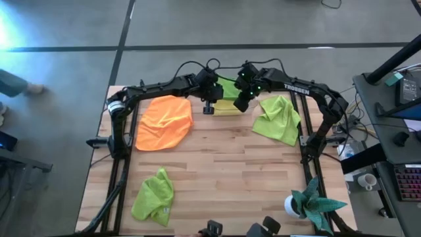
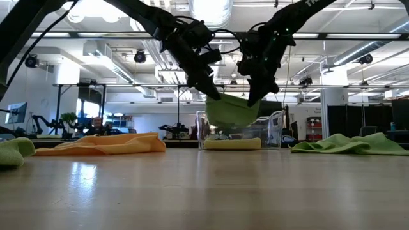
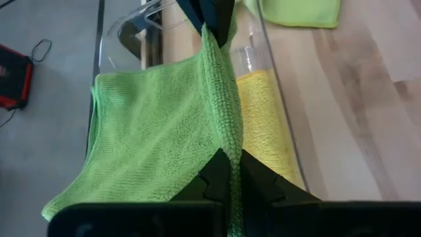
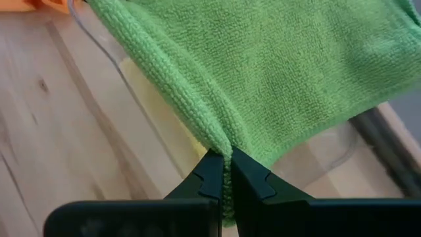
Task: Fold microfiber towels
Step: Put the green microfiber cloth into the transparent bin
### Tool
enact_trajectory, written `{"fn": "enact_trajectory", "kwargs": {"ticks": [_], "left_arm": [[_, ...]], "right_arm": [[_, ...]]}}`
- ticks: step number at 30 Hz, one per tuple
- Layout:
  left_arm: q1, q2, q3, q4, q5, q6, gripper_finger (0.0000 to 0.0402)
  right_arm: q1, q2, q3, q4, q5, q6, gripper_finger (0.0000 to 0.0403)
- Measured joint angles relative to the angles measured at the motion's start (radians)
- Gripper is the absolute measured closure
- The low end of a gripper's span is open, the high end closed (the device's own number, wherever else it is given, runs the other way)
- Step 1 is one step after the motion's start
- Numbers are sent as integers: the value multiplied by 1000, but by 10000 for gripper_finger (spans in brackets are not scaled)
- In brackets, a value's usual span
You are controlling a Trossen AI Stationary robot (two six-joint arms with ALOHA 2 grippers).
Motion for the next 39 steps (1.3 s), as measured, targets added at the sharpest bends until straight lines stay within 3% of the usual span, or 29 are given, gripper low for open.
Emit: {"fn": "enact_trajectory", "kwargs": {"ticks": [26,32,39], "left_arm": [[-19,13,-39,-12,14,-102,397],[-17,13,-53,-57,7,-101,370],[-17,12,-53,-37,11,-101,339]], "right_arm": [[8,2,-16,-5,-13,38,392],[6,2,-20,-41,45,12,392],[12,3,-20,-24,13,-29,375]]}}
